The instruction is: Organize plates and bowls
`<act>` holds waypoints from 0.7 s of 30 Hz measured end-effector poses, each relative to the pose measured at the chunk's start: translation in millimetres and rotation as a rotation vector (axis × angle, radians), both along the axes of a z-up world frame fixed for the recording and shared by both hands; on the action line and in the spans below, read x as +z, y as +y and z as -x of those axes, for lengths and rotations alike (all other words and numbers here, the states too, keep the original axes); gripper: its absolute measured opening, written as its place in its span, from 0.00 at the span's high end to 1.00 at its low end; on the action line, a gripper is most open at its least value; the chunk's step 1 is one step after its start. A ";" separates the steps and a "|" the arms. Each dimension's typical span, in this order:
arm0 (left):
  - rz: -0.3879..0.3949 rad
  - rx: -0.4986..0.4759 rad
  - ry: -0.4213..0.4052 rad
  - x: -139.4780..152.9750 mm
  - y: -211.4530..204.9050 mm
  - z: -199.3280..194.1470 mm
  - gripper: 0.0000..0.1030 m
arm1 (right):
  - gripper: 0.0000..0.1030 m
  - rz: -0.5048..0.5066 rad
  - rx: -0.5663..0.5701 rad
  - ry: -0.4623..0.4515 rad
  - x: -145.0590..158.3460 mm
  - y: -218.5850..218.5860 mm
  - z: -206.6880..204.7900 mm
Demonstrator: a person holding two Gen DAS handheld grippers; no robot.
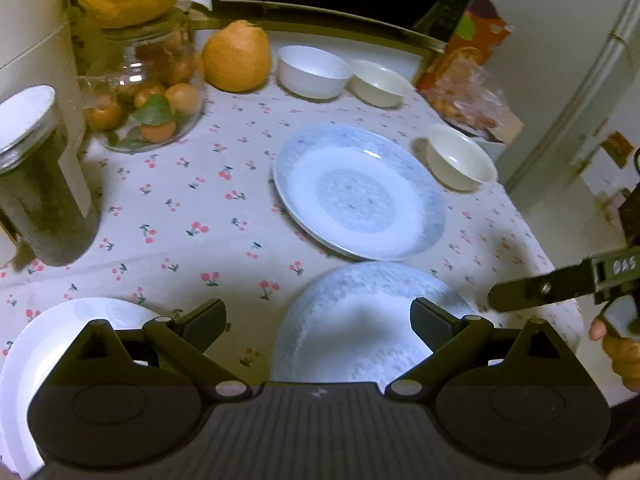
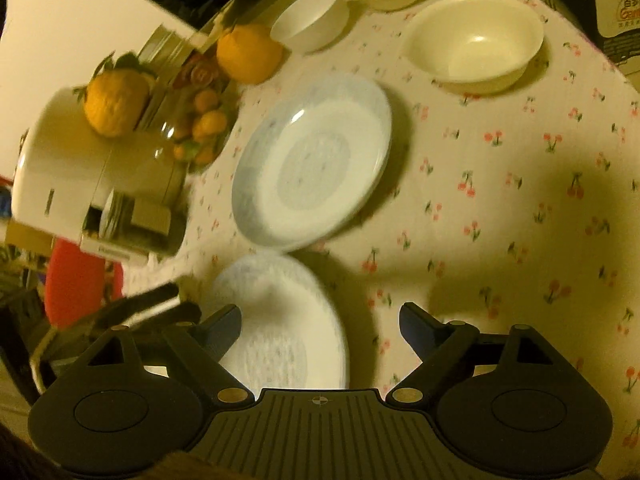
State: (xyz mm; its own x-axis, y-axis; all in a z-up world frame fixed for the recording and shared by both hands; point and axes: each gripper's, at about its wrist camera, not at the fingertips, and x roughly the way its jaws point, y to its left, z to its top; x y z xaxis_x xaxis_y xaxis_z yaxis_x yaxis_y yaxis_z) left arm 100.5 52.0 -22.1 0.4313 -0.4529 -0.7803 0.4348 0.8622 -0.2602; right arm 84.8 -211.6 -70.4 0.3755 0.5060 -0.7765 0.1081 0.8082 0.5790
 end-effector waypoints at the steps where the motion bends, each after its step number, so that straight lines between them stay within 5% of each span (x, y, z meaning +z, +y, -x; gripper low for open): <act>1: 0.007 -0.012 -0.002 -0.4 0.6 1.1 0.05 | 0.15 0.011 0.016 -0.003 -0.3 2.0 2.7; 8: 0.042 -0.068 0.011 -7.7 6.8 4.2 0.14 | 0.15 0.015 0.090 0.003 -5.6 7.2 28.1; 21: 0.018 -0.082 0.066 -23.3 10.5 0.8 0.52 | 0.17 -0.092 0.065 0.065 -19.6 15.4 40.8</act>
